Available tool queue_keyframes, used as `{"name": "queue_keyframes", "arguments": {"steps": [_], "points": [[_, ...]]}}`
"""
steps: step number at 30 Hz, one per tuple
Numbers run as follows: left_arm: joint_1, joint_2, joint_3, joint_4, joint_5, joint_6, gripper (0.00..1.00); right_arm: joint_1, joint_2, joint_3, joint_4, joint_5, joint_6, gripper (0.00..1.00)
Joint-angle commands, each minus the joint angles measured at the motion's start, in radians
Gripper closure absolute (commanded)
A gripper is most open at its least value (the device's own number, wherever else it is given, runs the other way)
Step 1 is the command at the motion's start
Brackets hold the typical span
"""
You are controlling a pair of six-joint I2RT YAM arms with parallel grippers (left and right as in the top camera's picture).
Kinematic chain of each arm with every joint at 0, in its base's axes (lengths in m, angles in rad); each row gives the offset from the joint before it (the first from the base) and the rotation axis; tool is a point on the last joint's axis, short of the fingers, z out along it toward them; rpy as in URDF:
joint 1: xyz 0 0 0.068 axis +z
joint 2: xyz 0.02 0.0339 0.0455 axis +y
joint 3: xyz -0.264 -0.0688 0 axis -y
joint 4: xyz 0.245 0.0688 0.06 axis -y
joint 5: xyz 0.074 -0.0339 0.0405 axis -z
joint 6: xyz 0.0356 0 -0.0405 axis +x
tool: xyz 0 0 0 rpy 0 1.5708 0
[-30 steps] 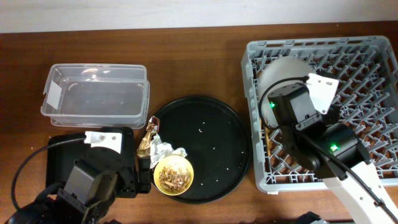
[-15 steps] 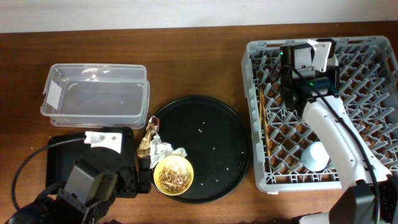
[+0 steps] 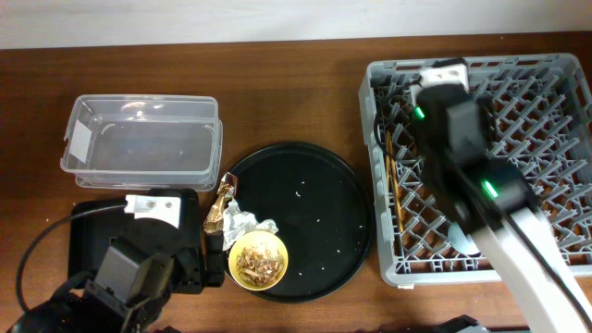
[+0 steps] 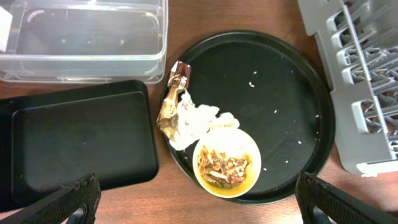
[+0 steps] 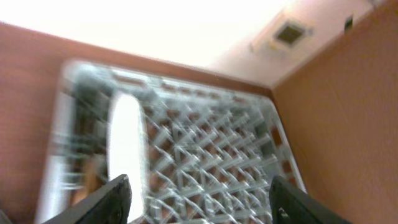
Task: Sort waste into correct bins and load items into the dishwasher rack
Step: 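Stand the white plate upright in the rack and retract right gripper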
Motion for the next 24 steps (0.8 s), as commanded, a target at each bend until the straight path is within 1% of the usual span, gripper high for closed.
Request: {"name": "queue_keyframes", "arguments": {"steps": [1,2,4,6,7,8,10,12,13,14,15,16,17,18,19,21,22,23,24], "points": [[0.002,-0.003,0.007,0.000,-0.006,-0.009,0.00,0.145,-0.248,0.022,-0.214,-0.194,0.197,0.15],[0.002,-0.003,0.007,0.000,-0.006,-0.009,0.00,0.192,-0.336,0.022,-0.290,-0.310,0.257,0.02],[0.002,-0.003,0.007,0.000,-0.006,-0.009,0.00,0.238,-0.484,0.022,-0.349,-0.506,0.291,0.02],[0.002,-0.003,0.007,0.000,-0.006,-0.009,0.00,0.243,-0.632,0.022,-0.406,-0.738,0.291,0.02],[0.002,-0.003,0.007,0.000,-0.006,-0.009,0.00,0.243,-0.662,0.022,-0.449,-0.775,0.290,0.02],[0.002,-0.003,0.007,0.000,-0.006,-0.009,0.00,0.243,-0.697,0.022,-0.480,-0.726,0.279,0.02],[0.002,-0.003,0.007,0.000,-0.006,-0.009,0.00,0.243,-0.703,0.021,-0.503,-0.613,0.252,0.02],[0.002,-0.003,0.007,0.000,-0.006,-0.009,0.00,0.228,-0.705,0.020,-0.522,-0.586,0.158,0.02],[0.002,-0.003,0.007,0.000,-0.006,-0.009,0.00,0.146,-0.717,0.013,-0.511,-0.582,0.150,0.02],[0.002,-0.003,0.007,0.000,-0.006,-0.009,0.00,0.007,-0.737,-0.020,-0.474,-0.579,0.150,0.02],[0.002,-0.003,0.007,0.000,-0.006,-0.009,0.00,-0.073,-0.756,-0.054,-0.444,-0.581,0.151,0.02],[0.002,-0.003,0.007,0.000,-0.006,-0.009,0.00,-0.212,-0.806,-0.156,-0.381,-0.592,0.151,0.02],[0.002,-0.003,0.007,0.000,-0.006,-0.009,0.00,-0.268,-0.844,-0.222,-0.348,-0.602,0.151,0.02],[0.002,-0.003,0.007,0.000,-0.006,-0.009,0.00,-0.337,-0.932,-0.360,-0.276,-0.653,0.155,0.02],[0.002,-0.003,0.007,0.000,-0.006,-0.009,0.00,-0.371,-0.999,-0.453,-0.238,-0.693,0.154,0.02],[0.002,-0.003,0.007,0.000,-0.006,-0.009,0.00,-0.414,-1.187,-0.729,-0.092,-0.702,0.154,0.02],[0.002,-0.003,0.007,0.000,-0.006,-0.009,0.00,-0.413,-1.231,-0.820,-0.016,-0.701,0.154,0.02],[0.002,-0.003,0.007,0.000,-0.006,-0.009,0.00,-0.414,-1.223,-0.896,0.068,-0.702,0.155,0.02],[0.002,-0.003,0.007,0.000,-0.006,-0.009,0.00,-0.414,-1.228,-0.994,0.193,-0.705,0.154,0.02]]}}
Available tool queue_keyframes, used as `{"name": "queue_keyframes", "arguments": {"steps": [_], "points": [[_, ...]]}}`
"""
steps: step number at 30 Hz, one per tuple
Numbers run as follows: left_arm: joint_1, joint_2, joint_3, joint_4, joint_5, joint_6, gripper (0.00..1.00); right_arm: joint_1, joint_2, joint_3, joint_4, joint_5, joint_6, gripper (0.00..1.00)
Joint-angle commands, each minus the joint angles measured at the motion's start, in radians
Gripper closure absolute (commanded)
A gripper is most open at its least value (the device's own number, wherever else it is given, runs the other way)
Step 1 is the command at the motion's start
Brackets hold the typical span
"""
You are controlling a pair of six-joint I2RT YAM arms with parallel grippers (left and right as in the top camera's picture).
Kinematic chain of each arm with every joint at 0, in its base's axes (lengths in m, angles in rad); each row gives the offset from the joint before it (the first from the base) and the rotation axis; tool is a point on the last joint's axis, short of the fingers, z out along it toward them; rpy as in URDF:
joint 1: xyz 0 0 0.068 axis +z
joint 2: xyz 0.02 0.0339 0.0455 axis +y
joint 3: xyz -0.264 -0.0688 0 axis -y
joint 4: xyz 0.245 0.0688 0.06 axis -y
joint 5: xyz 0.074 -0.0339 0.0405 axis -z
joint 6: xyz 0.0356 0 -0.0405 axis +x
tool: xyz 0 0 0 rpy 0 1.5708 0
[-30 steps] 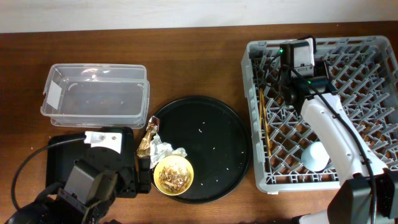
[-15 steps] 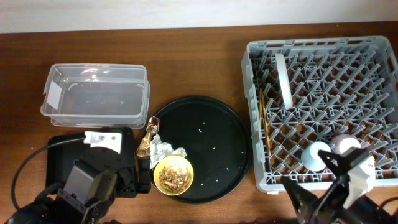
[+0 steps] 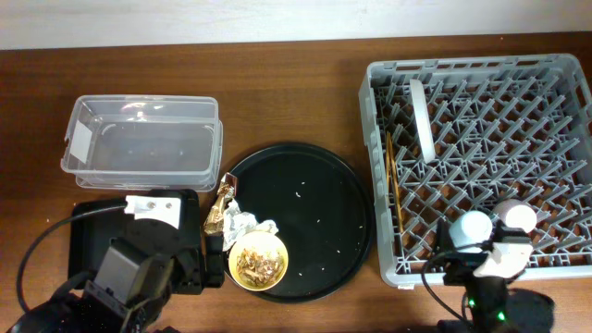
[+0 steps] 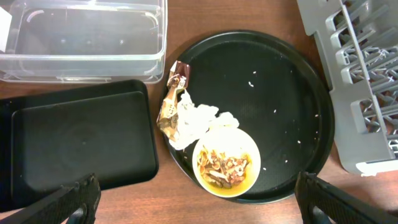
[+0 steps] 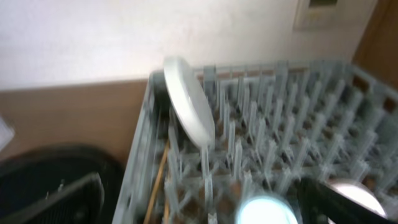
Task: Sort waste into correct bins and load items into the dishwasher rack
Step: 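Stand the white plate upright in the rack and retract right gripper, then grasp the yellow bowl with the left gripper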
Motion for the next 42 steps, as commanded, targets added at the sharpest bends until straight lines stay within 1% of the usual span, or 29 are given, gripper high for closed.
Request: {"name": "queue_keyframes", "arguments": {"steps": [1,3,4,5,6,17,19,20,21,22,23,24,25,26,27,28,29,31,33,34,35,38,40,41,42], "points": [[0.000,-0.001,0.006,0.003,-0.007,-0.009,0.00,-0.009,-0.010,-0.209,0.251,-0.019,-0.007,0.02],[0.000,-0.002,0.006,0.003,-0.007,-0.009,0.00,-0.009,-0.010,-0.314,0.385,-0.033,-0.007,0.02],[0.000,-0.002,0.006,0.003,-0.007,-0.009,0.00,-0.009,-0.010,-0.371,0.494,-0.034,-0.007,0.02],[0.000,-0.002,0.006,0.003,-0.007,-0.009,0.00,-0.009,-0.010,-0.438,0.560,-0.034,-0.007,0.02],[0.000,-0.001,0.006,0.003,-0.007,-0.009,0.00,-0.009,-0.010,-0.449,0.591,-0.031,-0.007,0.02],[0.000,-0.001,0.006,0.005,-0.003,-0.010,0.00,-0.009,-0.008,-0.449,0.590,-0.030,-0.007,0.02],[0.000,-0.002,0.006,0.040,0.138,-0.010,0.00,-0.009,-0.008,-0.449,0.589,-0.030,-0.007,0.02],[0.000,0.000,0.006,0.124,0.188,-0.027,0.00,-0.009,-0.008,-0.449,0.589,-0.030,-0.007,0.02],[-0.001,0.022,-0.018,0.247,0.324,-0.058,0.00,-0.009,-0.008,-0.449,0.589,-0.030,-0.007,0.02],[-0.002,0.066,-0.061,0.312,0.399,-0.058,0.00,-0.009,-0.008,-0.449,0.590,-0.030,-0.007,0.02],[-0.006,0.153,-0.109,0.310,0.402,-0.058,0.00,-0.009,-0.008,-0.449,0.590,-0.030,-0.007,0.02],[-0.024,0.221,-0.131,0.306,0.401,-0.057,0.07,-0.009,-0.008,-0.449,0.590,-0.030,-0.007,0.02],[-0.063,0.340,-0.138,0.301,0.356,-0.058,0.23,-0.008,-0.008,-0.449,0.590,-0.030,-0.007,0.02],[-0.103,0.441,-0.138,0.300,0.320,-0.099,0.29,-0.008,-0.008,-0.449,0.590,-0.030,-0.007,0.02],[-0.154,0.554,-0.138,0.294,0.278,-0.178,0.31,-0.009,-0.008,-0.449,0.589,-0.030,-0.007,0.02],[-0.195,0.648,-0.138,0.294,0.219,-0.259,0.36,-0.009,-0.008,-0.449,0.590,-0.030,-0.007,0.01],[-0.222,0.756,-0.138,0.291,0.192,-0.357,0.55,-0.008,-0.008,-0.449,0.590,-0.030,-0.007,0.02],[-0.219,0.814,-0.138,0.267,0.142,-0.440,0.55,-0.008,-0.008,-0.449,0.590,-0.030,-0.007,0.02],[-0.228,0.823,-0.138,0.289,0.164,-0.462,0.55,-0.008,-0.008,-0.449,0.590,-0.030,-0.007,0.02],[-0.239,0.829,-0.145,0.309,0.133,-0.475,0.55,-0.008,-0.008,-0.449,0.589,-0.030,-0.007,0.02],[-0.241,0.837,-0.171,0.321,0.103,-0.526,0.55,-0.008,-0.008,-0.449,0.590,-0.030,-0.007,0.02],[-0.241,0.864,-0.270,0.451,0.100,-0.530,0.58,-0.008,-0.008,-0.449,0.589,-0.030,-0.007,0.02],[-0.241,0.874,-0.281,0.475,0.085,-0.530,0.62,-0.008,-0.008,-0.449,0.589,-0.030,-0.007,0.02],[-0.241,0.890,-0.281,0.478,0.058,-0.530,0.69,-0.008,-0.008,-0.449,0.590,-0.030,-0.007,0.02],[-0.241,0.915,-0.281,0.493,0.050,-0.529,0.79,-0.008,-0.008,-0.449,0.589,-0.030,-0.007,0.02]]}}
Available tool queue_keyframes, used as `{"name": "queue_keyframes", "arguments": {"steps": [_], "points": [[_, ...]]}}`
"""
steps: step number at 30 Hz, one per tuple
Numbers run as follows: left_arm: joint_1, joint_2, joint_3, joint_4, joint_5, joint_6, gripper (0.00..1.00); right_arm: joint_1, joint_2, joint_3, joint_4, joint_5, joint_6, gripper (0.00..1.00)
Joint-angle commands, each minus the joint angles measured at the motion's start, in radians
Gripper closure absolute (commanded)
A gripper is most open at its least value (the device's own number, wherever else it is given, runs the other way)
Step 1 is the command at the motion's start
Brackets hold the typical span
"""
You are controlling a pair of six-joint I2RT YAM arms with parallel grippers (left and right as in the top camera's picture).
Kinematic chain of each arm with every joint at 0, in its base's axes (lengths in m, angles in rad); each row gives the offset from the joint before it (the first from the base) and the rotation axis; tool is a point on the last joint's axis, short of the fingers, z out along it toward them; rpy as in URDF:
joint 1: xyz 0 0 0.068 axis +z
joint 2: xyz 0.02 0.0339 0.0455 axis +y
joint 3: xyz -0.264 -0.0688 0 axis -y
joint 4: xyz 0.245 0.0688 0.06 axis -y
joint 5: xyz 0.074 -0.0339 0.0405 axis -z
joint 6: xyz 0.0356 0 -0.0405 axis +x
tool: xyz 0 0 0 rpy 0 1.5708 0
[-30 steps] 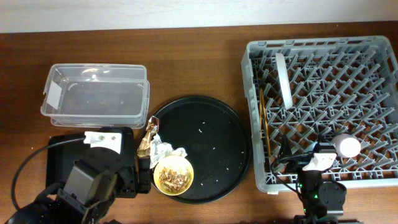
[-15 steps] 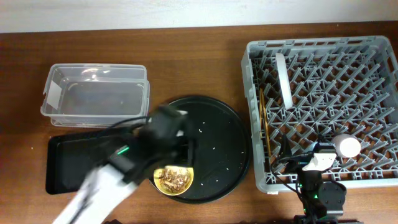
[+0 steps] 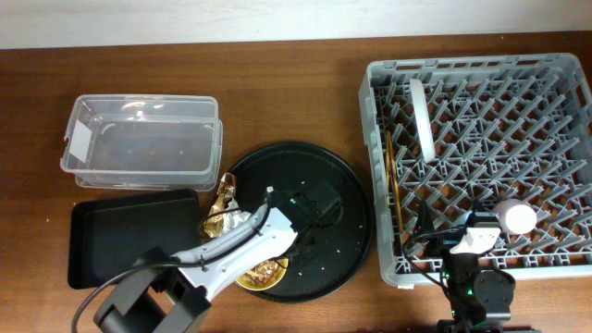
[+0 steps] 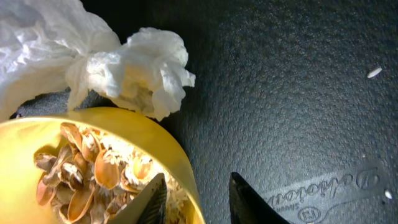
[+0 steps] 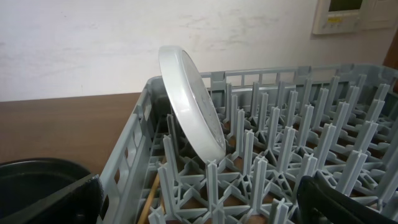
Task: Sort waste into correct bins and load items into the dishwasher rack
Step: 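Grasp the yellow bowl with the left gripper, then tip the shells from the yellow bowl onto the black tray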
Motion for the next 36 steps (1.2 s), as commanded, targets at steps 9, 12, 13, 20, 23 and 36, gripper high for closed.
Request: {"name": "queue_keyframes", "arguments": {"steps": [9,12,13,20,23,36], "points": [[0.016,-0.214,0.184,-0.244,-0.029,0.170,0.99,-0.006,-0.006,-0.009,0.002,-0.005,-0.007,0.02],[0.261,-0.415,0.184,-0.340,0.018,0.275,1.00,-0.006,-0.006,-0.009,0.002,-0.005,-0.007,0.02],[0.381,-0.448,0.184,-0.336,0.094,0.367,1.00,-0.006,-0.006,-0.009,0.002,-0.005,-0.007,0.02],[1.151,-0.455,-0.112,-0.049,0.931,0.969,0.99,-0.006,-0.006,-0.009,0.002,-0.005,-0.007,0.02],[1.416,-0.455,-0.312,0.010,1.365,1.247,0.99,-0.006,-0.006,-0.009,0.002,-0.005,-0.007,0.02],[1.679,-0.453,-0.430,0.077,1.691,1.422,1.00,-0.006,-0.006,-0.009,0.002,-0.005,-0.007,0.02]]}}
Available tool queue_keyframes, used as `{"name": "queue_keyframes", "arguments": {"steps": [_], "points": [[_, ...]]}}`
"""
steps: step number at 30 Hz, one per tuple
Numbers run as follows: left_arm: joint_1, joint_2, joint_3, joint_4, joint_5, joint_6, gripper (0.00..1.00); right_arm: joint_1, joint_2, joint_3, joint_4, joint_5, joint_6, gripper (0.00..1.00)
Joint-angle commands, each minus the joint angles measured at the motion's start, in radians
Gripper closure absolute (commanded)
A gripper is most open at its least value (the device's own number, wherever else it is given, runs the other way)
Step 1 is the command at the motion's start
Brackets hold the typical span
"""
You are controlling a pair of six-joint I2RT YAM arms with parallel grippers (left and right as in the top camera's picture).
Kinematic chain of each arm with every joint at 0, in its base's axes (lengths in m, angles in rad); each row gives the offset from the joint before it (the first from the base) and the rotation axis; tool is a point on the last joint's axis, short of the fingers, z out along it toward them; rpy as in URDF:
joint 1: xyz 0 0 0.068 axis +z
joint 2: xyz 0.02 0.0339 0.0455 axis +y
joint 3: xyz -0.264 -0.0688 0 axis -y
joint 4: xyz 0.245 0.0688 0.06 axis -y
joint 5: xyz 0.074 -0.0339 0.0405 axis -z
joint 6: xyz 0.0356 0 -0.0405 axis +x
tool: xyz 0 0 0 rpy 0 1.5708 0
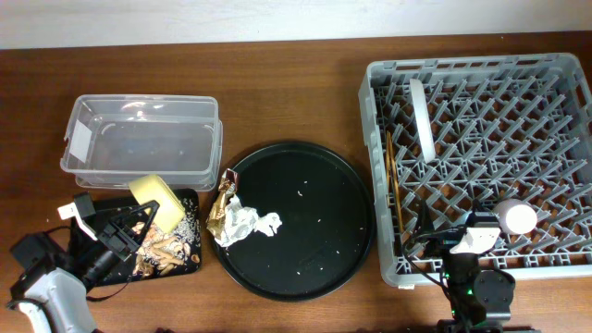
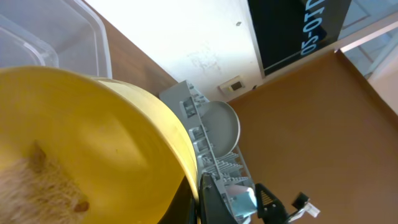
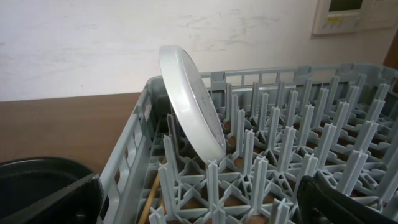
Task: Sort waste into correct bins and load items into the dishwasher rack
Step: 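Tip the shells from the yellow bowl onto the black tray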
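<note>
My left gripper (image 1: 139,220) is shut on the rim of the yellow bowl (image 1: 154,193), held tipped on edge over the black rectangular tray (image 1: 192,268). Nut shells (image 1: 163,248) lie spilled on that tray. In the left wrist view the bowl (image 2: 93,143) fills the frame, with one dark finger (image 2: 208,202) against its rim. A crumpled tissue (image 1: 248,224) and a gold wrapper (image 1: 220,205) lie on the round black tray (image 1: 314,231). The grey rack (image 1: 481,63) holds a white plate (image 1: 422,116). My right gripper (image 3: 199,208) is open at the rack's near edge.
A clear plastic bin (image 1: 143,139) stands behind the rectangular tray. Chopsticks (image 1: 390,185) lie along the rack's left side and a pale cup (image 1: 518,217) sits near its front. In the right wrist view the plate (image 3: 189,102) stands upright among the rack's pegs (image 3: 261,168).
The left gripper, then at the bowl's rim on the round tray, now holds the bowl tipped over the rectangular tray at the left, where its shells lie. The right arm has not moved.
The right arm was over the rack by the white plate while the left gripper waited open above the rectangular tray. Then the right arm was back at the rack's near edge, the plate standing alone. Then the left gripper was at the bowl, which is now emptied onto the rectangular tray.
</note>
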Motion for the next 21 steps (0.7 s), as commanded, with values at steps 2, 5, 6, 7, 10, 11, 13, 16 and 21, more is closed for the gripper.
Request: {"name": "queue_keyframes", "arguments": {"steps": [2,5,6,7,10,11,13,16,21], "points": [[0.006,0.003,-0.007,0.031,0.036,0.008,1.00,-0.006,-0.006,-0.009,0.001,-0.005,-0.008,0.02],[0.005,0.003,-0.007,0.035,0.051,0.074,1.00,-0.006,-0.006,-0.009,0.002,-0.005,-0.008,0.02],[0.005,0.003,-0.007,0.035,0.027,0.063,1.00,-0.006,-0.006,-0.009,0.002,-0.005,-0.008,0.02],[0.005,0.003,-0.008,0.029,0.005,0.111,0.99,-0.006,-0.006,-0.009,0.001,-0.005,-0.008,0.02],[0.006,0.007,-0.009,0.005,-0.070,0.107,0.99,-0.006,-0.006,-0.009,0.001,-0.005,-0.008,0.02],[0.004,0.007,-0.009,-0.007,-0.021,0.115,1.00,-0.006,-0.006,-0.009,0.002,-0.005,-0.008,0.02],[0.000,0.007,-0.010,-0.002,-0.021,0.087,1.00,-0.006,-0.006,-0.009,0.002,-0.005,-0.008,0.02],[-0.019,0.007,-0.010,-0.025,-0.050,0.282,1.00,-0.006,-0.006,-0.009,0.001,-0.005,-0.008,0.02],[-0.034,0.016,-0.010,0.008,-0.046,0.156,1.00,-0.006,-0.006,-0.009,0.001,-0.005,-0.008,0.02]]}}
